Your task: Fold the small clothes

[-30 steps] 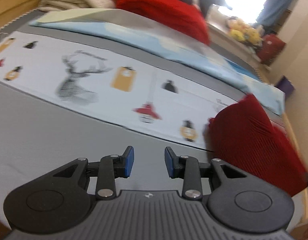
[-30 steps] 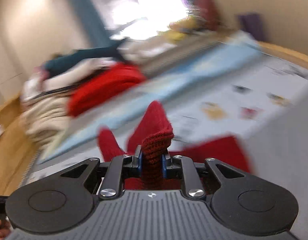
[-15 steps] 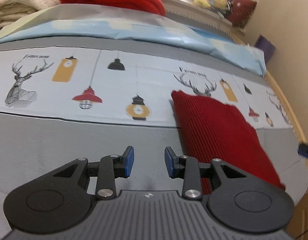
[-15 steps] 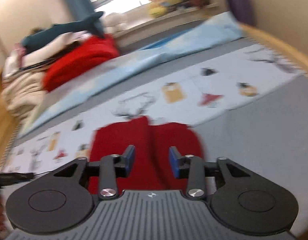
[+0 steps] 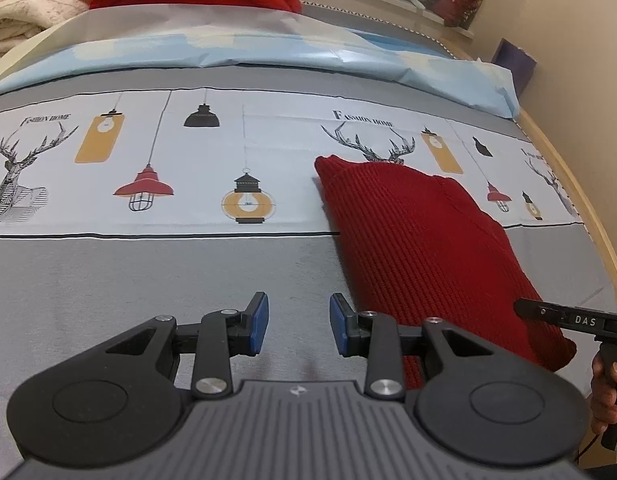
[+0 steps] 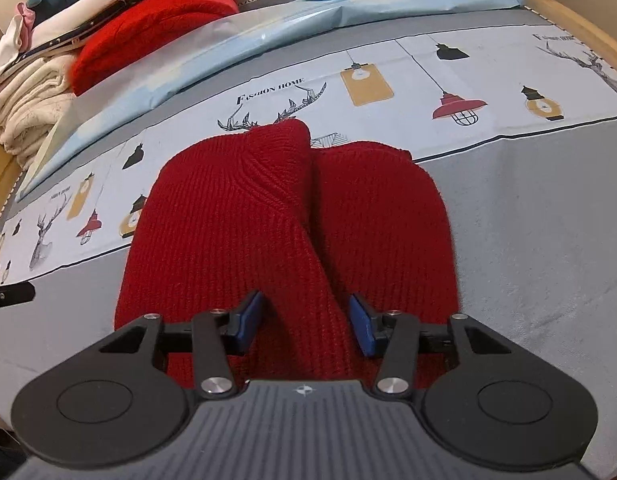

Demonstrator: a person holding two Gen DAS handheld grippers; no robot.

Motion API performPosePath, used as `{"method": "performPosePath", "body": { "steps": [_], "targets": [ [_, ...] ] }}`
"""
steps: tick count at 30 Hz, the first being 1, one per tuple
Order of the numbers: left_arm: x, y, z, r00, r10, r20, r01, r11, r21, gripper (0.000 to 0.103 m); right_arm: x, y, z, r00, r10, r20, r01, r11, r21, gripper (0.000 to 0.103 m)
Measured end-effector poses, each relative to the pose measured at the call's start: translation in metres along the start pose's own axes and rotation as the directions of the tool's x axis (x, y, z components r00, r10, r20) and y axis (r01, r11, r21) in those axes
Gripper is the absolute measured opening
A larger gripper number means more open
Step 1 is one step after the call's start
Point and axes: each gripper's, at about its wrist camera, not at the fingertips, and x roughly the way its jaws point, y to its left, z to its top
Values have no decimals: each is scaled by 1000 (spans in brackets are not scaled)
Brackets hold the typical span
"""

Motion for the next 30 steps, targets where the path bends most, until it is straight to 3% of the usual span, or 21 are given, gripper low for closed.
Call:
{"method": "performPosePath", "body": {
  "steps": [2, 4, 6, 11, 13, 15, 17, 20, 22, 25, 26, 29, 30],
  "targets": [
    [1, -3, -1, 1000, 2, -3, -2, 1000, 7, 37, 2, 2, -3, 1000, -4, -2, 4, 1000, -7, 41],
    [2, -4, -2, 1000, -1, -6, 1, 1000, 5, 37, 2, 3, -3, 1000, 1, -2, -1, 1000, -4, 26],
    [3, -7, -2, 1000, -5, -6, 5, 1000, 5, 37, -4, 2, -3, 1000, 19, 15, -19, 1000, 7, 17],
    [9, -23, -4, 999, -37, -12, 37, 999, 18, 39, -51, -1, 2, 984, 93, 154, -99, 995, 34, 14],
    [14, -35, -6, 998, -59, -18, 60, 997, 39, 40, -65, -2, 1, 983, 76, 169, -81, 996, 24, 14],
    [19, -49, -9, 996, -87, -26, 88, 994, 61, 40, -63, -11, -4, 991, 24, 135, -30, 999, 42, 14],
    [25, -63, -12, 992, -122, -40, 124, 989, 78, 40, -43, -27, -12, 1000, -17, 22, 16, 996, 83, 14],
    [32, -79, -16, 984, -170, -48, 174, 981, 81, 45, -13, -42, -23, 994, -44, -105, 55, 993, 102, 14],
    [38, -86, -18, 981, -190, -48, 193, 979, 65, 51, -3, -41, -27, 990, -67, -125, 75, 995, 58, 14],
    [55, -93, -22, 978, -188, -92, 193, 980, 49, 52, 1, -35, -27, 989, -75, -127, 79, 996, 29, 14],
    [63, -96, -25, 978, -171, -121, 180, 982, 64, 53, 1, -35, -26, 989, -74, -127, 79, 996, 30, 14],
    [82, -110, -39, 974, -104, -203, 137, 978, 159, 69, 0, -35, -25, 989, -68, -130, 73, 997, 35, 16],
    [85, -113, -42, 973, -88, -212, 129, 974, 188, 69, 0, -36, -25, 990, -61, -125, 66, 997, 37, 18]
  ]
}}
